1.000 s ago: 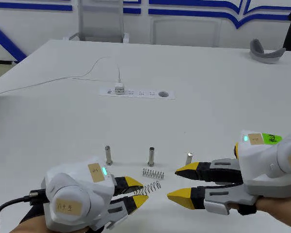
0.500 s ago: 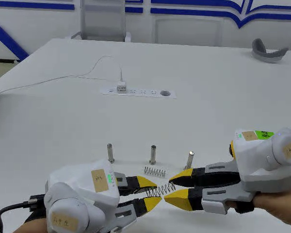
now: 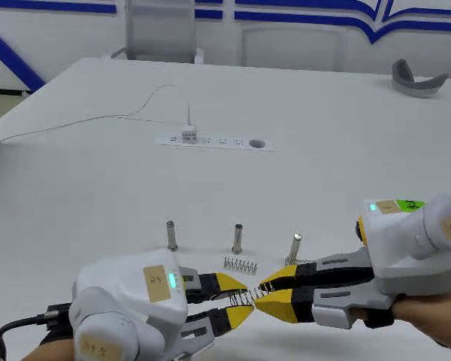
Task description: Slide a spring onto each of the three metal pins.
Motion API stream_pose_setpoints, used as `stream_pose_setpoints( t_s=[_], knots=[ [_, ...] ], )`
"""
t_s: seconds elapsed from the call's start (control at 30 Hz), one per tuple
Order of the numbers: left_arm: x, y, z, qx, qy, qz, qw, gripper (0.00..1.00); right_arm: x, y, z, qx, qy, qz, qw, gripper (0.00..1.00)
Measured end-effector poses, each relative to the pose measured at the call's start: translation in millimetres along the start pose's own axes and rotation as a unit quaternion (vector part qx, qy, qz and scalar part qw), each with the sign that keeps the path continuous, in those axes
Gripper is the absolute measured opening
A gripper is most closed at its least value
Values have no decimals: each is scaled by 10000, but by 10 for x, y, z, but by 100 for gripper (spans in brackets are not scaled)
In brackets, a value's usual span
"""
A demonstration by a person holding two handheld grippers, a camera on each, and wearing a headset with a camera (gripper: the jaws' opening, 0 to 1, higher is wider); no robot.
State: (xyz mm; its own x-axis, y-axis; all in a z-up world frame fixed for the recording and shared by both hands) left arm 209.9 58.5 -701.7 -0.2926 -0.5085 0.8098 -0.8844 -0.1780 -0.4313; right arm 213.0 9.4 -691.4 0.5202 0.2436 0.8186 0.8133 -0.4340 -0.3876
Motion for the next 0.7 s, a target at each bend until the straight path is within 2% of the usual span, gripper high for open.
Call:
stream_pose_setpoints(
  t_s=[0.4,0.7],
  knots=[
    [-32,-49,-18,94,-3,-198,9998,9,172,-123,91,-70,-108,-534,9985,12],
    [-48,-80,-32,135,12,-470,9988,10,243,-169,181,-105,-203,-803,9965,12]
  ],
)
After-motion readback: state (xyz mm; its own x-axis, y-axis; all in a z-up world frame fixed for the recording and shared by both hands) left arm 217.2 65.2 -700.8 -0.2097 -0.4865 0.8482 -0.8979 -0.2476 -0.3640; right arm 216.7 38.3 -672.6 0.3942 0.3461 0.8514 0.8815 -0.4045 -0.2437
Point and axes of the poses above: the centre of the closed fingertips' face, and the gripper's own axes: z roughly forward along the fingers, y roughly to its right, x roughly out of its top, the point moved 3 cm from there along -z, roughly backward along the fingers, and after that the axes turned 10 degrees about z, right-handed, at the moved point
